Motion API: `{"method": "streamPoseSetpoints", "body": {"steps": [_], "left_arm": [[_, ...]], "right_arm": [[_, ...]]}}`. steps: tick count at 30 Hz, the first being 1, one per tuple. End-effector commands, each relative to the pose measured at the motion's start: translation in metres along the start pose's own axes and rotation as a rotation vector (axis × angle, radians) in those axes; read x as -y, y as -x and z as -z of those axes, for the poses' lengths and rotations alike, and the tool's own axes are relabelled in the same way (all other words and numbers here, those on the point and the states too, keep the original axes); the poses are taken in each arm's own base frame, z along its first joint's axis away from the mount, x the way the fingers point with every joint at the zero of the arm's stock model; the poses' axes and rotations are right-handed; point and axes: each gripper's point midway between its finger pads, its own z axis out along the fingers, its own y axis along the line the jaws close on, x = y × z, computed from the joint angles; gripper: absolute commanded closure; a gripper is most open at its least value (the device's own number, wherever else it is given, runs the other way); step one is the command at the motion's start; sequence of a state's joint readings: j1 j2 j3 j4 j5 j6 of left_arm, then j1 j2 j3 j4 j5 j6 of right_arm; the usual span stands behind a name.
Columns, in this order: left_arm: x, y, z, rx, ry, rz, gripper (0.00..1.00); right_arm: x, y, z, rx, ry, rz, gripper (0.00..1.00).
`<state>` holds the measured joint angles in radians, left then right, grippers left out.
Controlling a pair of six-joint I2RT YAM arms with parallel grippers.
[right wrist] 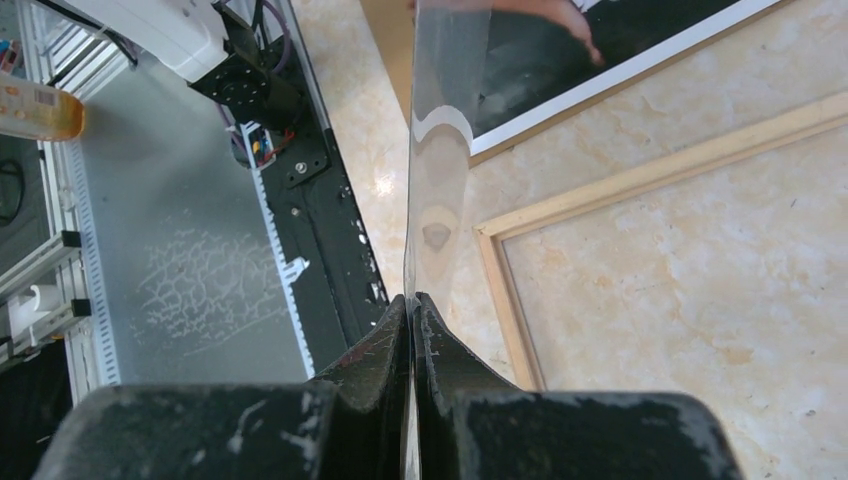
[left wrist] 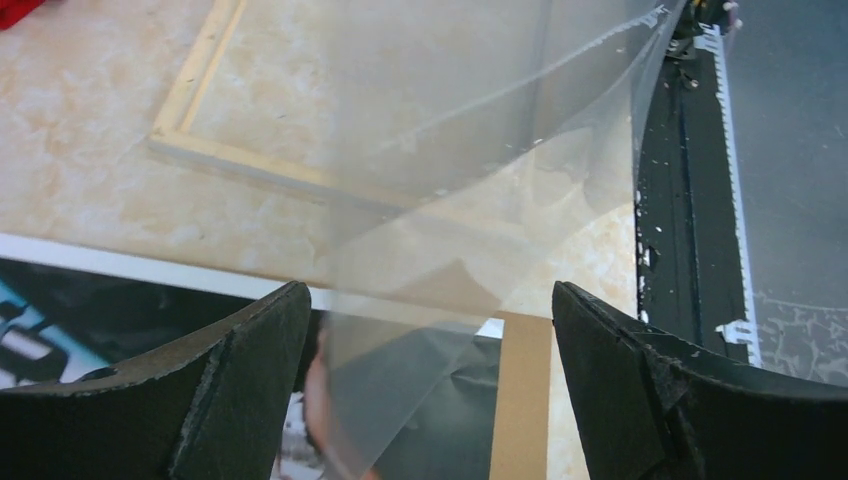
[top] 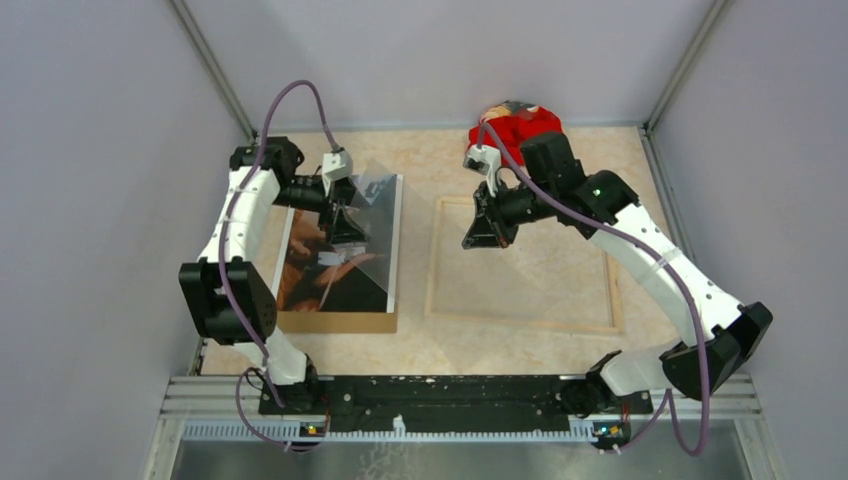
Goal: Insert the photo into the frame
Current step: Pick up the photo frame item at the center of the board.
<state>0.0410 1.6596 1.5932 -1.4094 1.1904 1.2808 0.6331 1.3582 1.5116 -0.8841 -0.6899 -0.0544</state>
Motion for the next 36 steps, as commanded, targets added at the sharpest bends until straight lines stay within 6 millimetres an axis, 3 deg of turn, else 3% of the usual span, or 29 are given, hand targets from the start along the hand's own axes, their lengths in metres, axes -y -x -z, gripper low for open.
{"method": "streamPoseSetpoints", "body": {"steps": [1,10,17,28,30,34,35,36], "left_arm": [[0.03,0.025,-0.014,0.061,-0.066,-0.171,0.06],[0.026,0.027,-0.017,0.055,-0.074,-0.11,0.35],[0.019,0.022,-0.016,0.022,-0.063,-0.086,0.52],[0.001,0.03,-0.009,0.037,-0.033,-0.081,0.58],[0.001,0.027,-0.01,0.033,-0.034,-0.077,0.67],[-0.002,0.024,-0.011,0.038,-0.042,-0.076,0.99],[-0.002,0.025,-0.013,0.047,-0.047,-0.073,1.0],[-0.002,0.025,-0.013,0.054,-0.051,-0.07,1.0]], "right_arm": [[-0.004,0.01,0.008,0.037,-0.018,0.063,1.0],[0.026,0.014,0.011,0.048,-0.167,0.027,1.0],[0.043,0.012,0.012,0.05,-0.239,-0.015,1.0],[0.037,0.013,0.011,0.059,-0.213,-0.021,1.0],[0.038,0.014,0.012,0.061,-0.22,-0.023,1.0],[0.038,0.017,0.01,0.08,-0.212,-0.033,1.0],[0.037,0.018,0.008,0.085,-0.206,-0.042,1.0],[0.038,0.018,0.006,0.087,-0.204,-0.054,0.91]]}}
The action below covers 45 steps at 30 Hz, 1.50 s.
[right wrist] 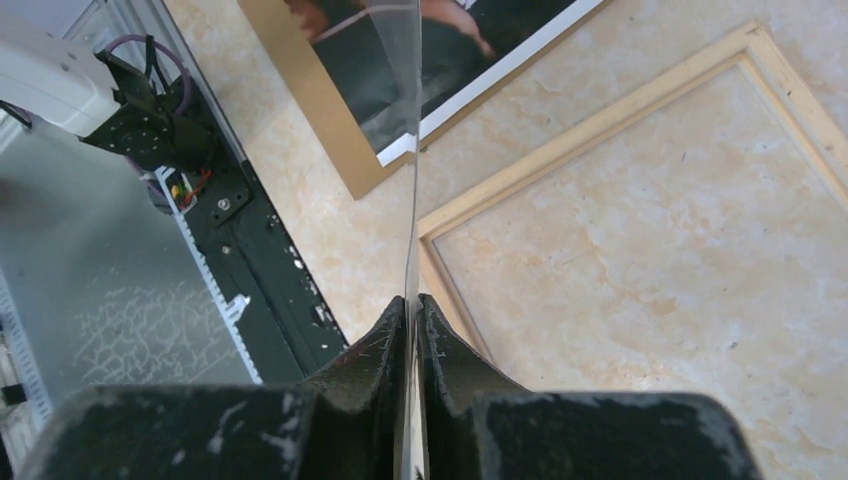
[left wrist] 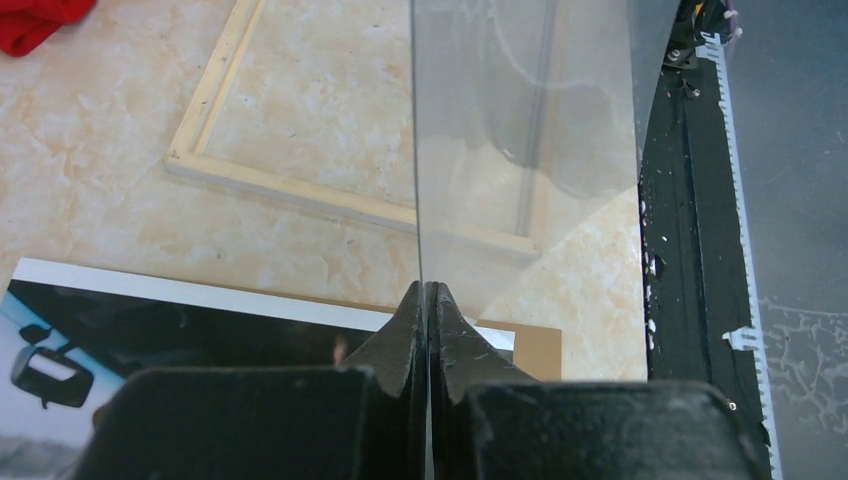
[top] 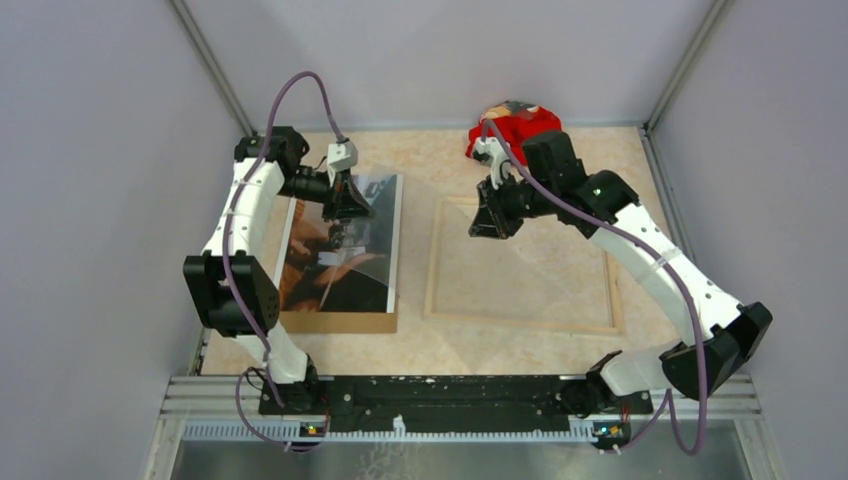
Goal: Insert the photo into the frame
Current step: Pick up the photo frame item at the center of the board.
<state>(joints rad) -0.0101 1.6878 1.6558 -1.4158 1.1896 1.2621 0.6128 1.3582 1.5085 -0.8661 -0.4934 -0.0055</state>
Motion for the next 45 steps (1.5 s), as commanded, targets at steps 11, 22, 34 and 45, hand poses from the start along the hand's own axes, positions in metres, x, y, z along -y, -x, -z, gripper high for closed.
{"method": "streamPoseSetpoints", "body": {"steps": [11,22,34,45], "left_arm": [[-0.022,-0.024,0.0,0.035,0.006,0.117,1.0],[-0.066,-0.093,0.011,0.009,0.225,0.335,1.0],[-0.084,-0.134,0.012,-0.084,0.336,0.466,1.0],[-0.092,-0.149,0.015,-0.124,0.412,0.496,1.0]], "right_arm": [[0.098,-0.017,0.032,0.28,-0.345,-0.42,0.01],[0.115,-0.127,0.009,0.261,-0.347,-0.799,0.01],[0.114,-0.17,-0.036,0.195,-0.224,-0.915,0.02],[0.127,-0.185,-0.075,0.183,-0.131,-1.0,0.14]]}}
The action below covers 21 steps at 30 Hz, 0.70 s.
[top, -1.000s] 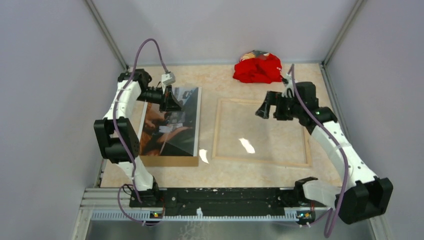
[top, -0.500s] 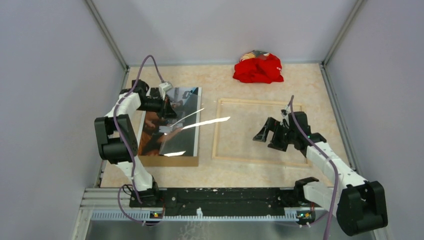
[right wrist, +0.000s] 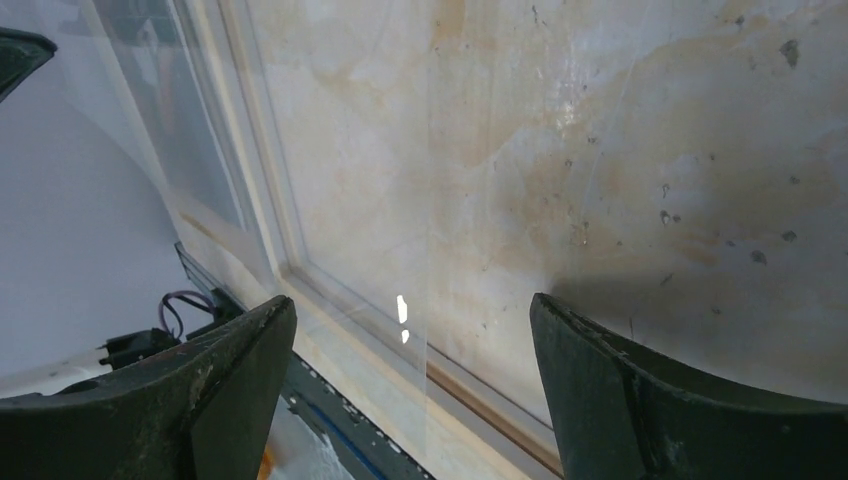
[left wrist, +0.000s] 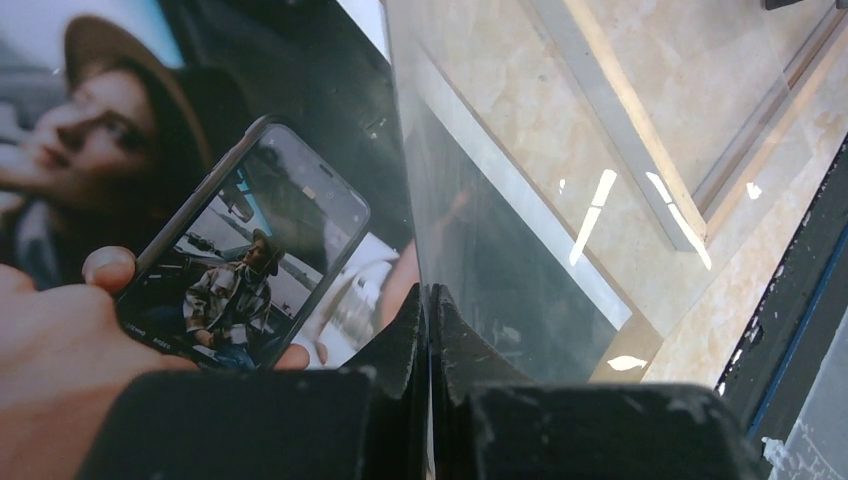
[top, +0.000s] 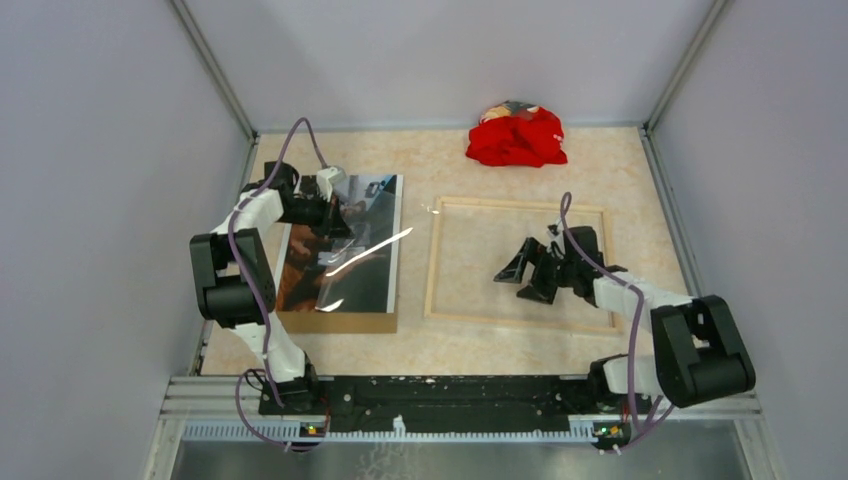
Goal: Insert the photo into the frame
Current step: Pick up the photo frame item at the center of the board.
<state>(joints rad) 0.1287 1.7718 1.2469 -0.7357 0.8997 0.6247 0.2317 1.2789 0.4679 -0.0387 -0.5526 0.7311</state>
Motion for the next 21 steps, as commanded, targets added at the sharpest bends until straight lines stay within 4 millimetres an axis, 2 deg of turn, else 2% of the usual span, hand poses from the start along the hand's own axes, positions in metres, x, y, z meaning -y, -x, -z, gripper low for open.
{"method": "streamPoseSetpoints", "body": {"steps": [1,11,18,21], "left_arm": [[-0.006,0.011,0.003,0.029,0.048,-0.028,1.0],[-0.01,0.006,-0.001,0.018,0.056,0.007,1.0],[-0.013,0.002,-0.001,0.004,0.072,0.021,1.0],[-0.015,0.001,-0.001,-0.003,0.08,0.025,1.0]], "right_arm": [[-0.017,0.014,-0.012,0.035,0.106,0.011,0.14],[-0.03,0.009,-0.043,0.002,0.212,-0.019,0.2],[-0.049,0.012,-0.052,0.015,0.315,-0.013,0.35],[-0.053,0.01,-0.053,0.01,0.33,-0.014,0.38]]}}
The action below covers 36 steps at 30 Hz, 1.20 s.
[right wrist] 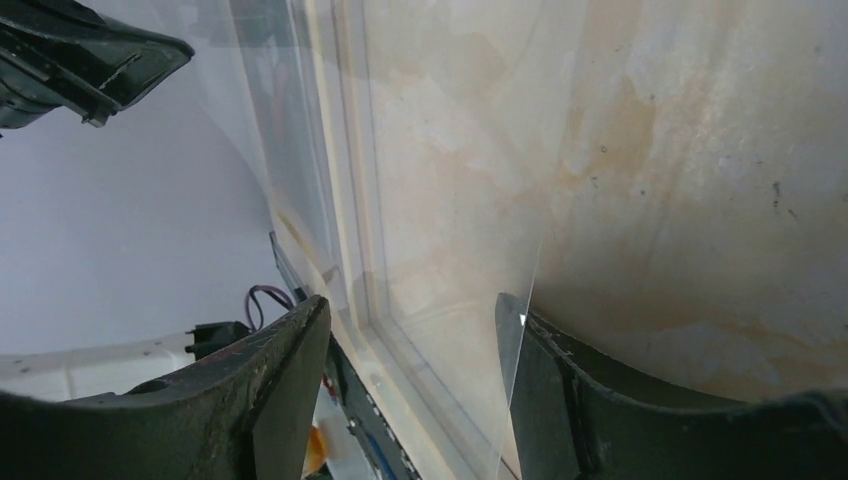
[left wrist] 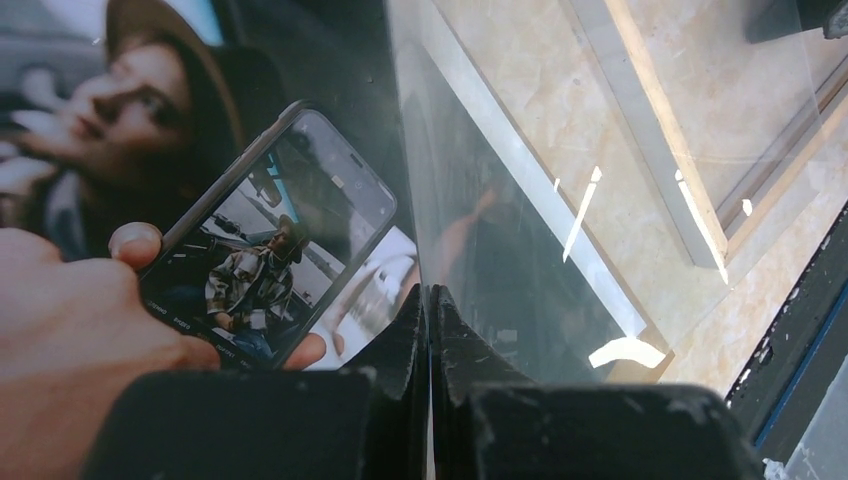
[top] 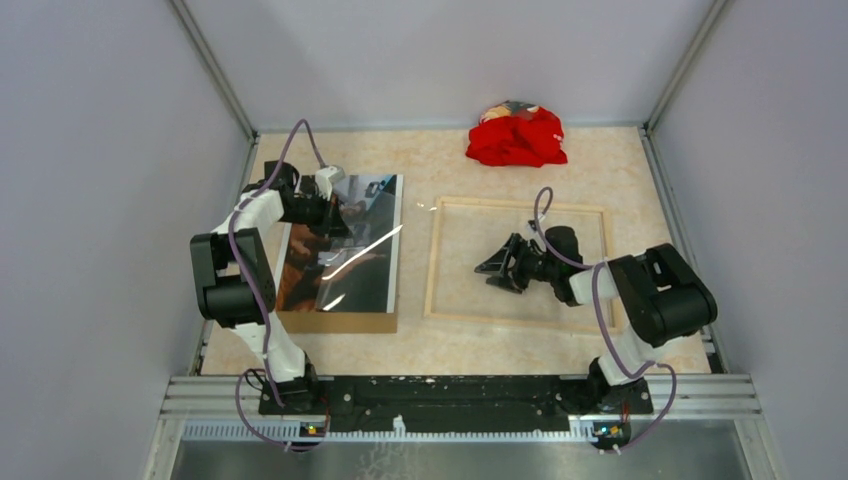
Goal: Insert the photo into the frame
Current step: Pick up the photo frame item at the center of the board.
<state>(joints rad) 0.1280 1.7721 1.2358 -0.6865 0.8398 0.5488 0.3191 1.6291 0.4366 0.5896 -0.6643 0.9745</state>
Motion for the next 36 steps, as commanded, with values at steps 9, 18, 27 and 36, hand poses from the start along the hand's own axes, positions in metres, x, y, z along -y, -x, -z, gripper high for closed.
{"method": "streamPoseSetpoints", "body": {"steps": [9,18,27,36], "left_arm": [[-0.002,0.003,0.001,0.001,0.016,-0.013,0.84],[-0.003,-0.006,-0.001,-0.031,0.018,0.018,0.81],[0.001,0.006,0.006,-0.013,0.015,-0.001,0.58],[0.01,0.044,0.028,0.05,0.037,-0.099,0.01]], "right_arm": [[-0.059,0.017,0.001,0.082,0.236,0.081,0.7],[-0.055,0.013,-0.011,0.06,0.196,0.112,0.51],[-0.072,0.022,-0.014,0.079,0.246,0.12,1.0],[-0.193,0.071,0.071,0.143,0.178,0.431,1.0]]}}
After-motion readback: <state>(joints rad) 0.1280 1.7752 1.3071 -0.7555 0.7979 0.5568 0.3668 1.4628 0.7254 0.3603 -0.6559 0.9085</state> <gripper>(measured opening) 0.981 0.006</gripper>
